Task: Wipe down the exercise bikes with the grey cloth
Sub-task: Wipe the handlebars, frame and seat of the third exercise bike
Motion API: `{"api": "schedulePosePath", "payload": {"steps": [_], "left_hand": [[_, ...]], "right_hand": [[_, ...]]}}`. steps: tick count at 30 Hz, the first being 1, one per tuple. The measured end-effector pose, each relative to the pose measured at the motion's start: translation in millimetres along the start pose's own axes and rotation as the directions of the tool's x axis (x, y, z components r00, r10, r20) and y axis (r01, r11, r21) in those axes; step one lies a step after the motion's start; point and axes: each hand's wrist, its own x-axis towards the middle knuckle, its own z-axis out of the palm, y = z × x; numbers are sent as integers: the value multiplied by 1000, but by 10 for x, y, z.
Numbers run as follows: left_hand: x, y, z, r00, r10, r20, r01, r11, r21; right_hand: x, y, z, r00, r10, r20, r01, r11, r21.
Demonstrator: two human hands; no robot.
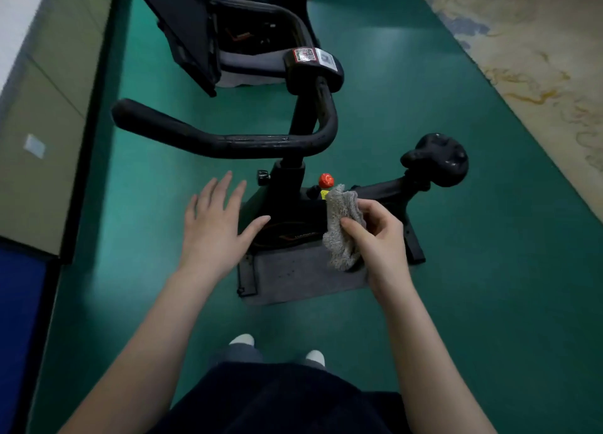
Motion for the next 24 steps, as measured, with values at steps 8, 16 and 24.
{"api": "schedulePosePath", "payload": {"steps": [8,16,24], "left_hand": [[-205,167,-51,976,-206,-65,206,979,-1],[-87,-51,-151,901,-417,-120,413,909,-53],[220,-223,-239,826,-537,-172,528,843,-98]], "right_hand": [[291,-85,-215,983,-41,179,36,999,32],[727,-443,91,892,-145,427,133,989,59],[1284,-782,256,820,-234,522,203,972,117]]}}
